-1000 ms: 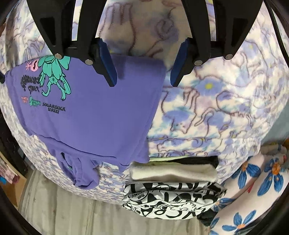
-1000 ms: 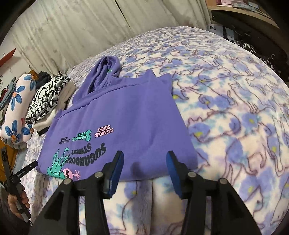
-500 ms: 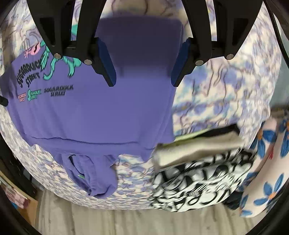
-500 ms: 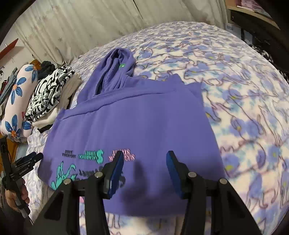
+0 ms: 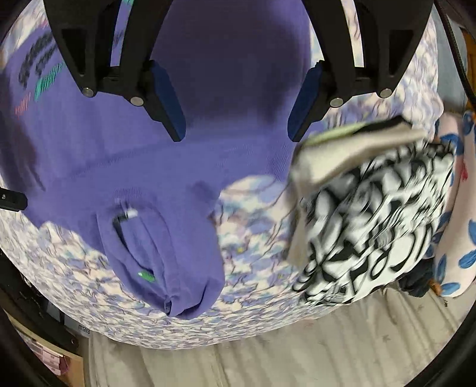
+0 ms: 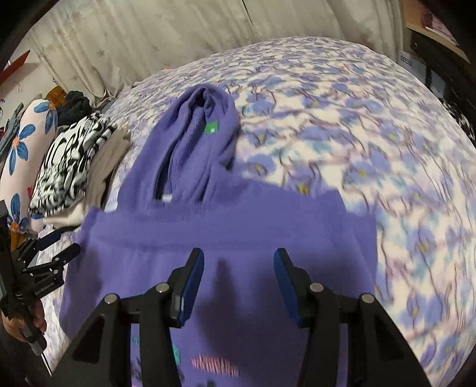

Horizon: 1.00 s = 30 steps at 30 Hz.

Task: Fold large clothes
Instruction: 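Grasp the folded hoodie edge with the right tool and fold it over again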

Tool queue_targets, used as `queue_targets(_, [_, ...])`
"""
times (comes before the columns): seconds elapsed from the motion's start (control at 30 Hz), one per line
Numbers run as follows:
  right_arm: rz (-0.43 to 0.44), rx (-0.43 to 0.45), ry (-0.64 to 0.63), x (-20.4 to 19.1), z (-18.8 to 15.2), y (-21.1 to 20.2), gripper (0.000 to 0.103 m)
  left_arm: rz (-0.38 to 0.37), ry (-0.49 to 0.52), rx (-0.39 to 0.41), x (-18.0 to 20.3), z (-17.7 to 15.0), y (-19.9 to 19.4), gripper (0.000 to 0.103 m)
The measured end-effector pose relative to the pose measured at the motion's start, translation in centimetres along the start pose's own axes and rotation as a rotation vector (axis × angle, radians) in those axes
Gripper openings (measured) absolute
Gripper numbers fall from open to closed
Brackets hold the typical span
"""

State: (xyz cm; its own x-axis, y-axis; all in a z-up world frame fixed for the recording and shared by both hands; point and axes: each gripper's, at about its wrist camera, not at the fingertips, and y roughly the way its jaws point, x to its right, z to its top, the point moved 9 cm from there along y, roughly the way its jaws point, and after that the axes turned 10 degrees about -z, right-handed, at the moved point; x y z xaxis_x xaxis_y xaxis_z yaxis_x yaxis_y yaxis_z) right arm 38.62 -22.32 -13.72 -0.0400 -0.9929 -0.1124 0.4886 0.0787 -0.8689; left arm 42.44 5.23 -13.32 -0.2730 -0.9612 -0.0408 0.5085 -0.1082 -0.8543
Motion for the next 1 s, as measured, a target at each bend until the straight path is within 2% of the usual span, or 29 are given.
queue_targets(0.17, [0.002, 0.008, 0.011, -0.7, 4.2, 2.6, 0.049, -0.008, -0.023, -0.012, -0.3, 4.4, 3.4, 0.070])
queue_targets(0.3, [0.020, 0.012, 0.036, -0.9, 7.3, 4.6, 0.049, 0.007, -0.088, -0.023, -1.9, 7.5, 6.6, 0.070])
queue_targets(0.47, [0.035, 0.031, 0.111, -0.5, 11.9, 8.1, 0.049, 0.014, -0.137, -0.044, -3.3, 10.3, 10.7, 0.070])
queue_targets(0.63, [0.104, 0.007, 0.209, -0.6, 15.0, 11.7, 0.049, -0.057, -0.198, -0.048, -3.3, 12.4, 14.1, 0.070])
queue_targets(0.83, [0.097, -0.005, 0.196, -2.2, 17.1, 15.6, 0.049, -0.087, -0.185, -0.068, -2.3, 13.6, 17.9, 0.069])
queue_targets(0.9, [0.080, -0.025, 0.184, -2.8, 17.2, 16.9, 0.049, -0.118, -0.198, -0.047, -1.9, 13.9, 18.5, 0.054])
queue_targets(0.93, [0.070, -0.038, 0.178, -3.0, 17.2, 17.5, 0.049, -0.137, -0.200, -0.039, -1.8, 14.0, 18.6, 0.025])
queue_targets(0.97, [0.055, -0.038, 0.166, -3.3, 17.2, 17.8, 0.043, -0.162, -0.199, -0.032, -1.3, 14.2, 18.6, 0.004])
queue_targets(1.0, [0.042, -0.033, 0.149, -3.5, 17.2, 17.8, 0.034, -0.141, -0.185, -0.025, -1.1, 14.4, 18.4, 0.004])
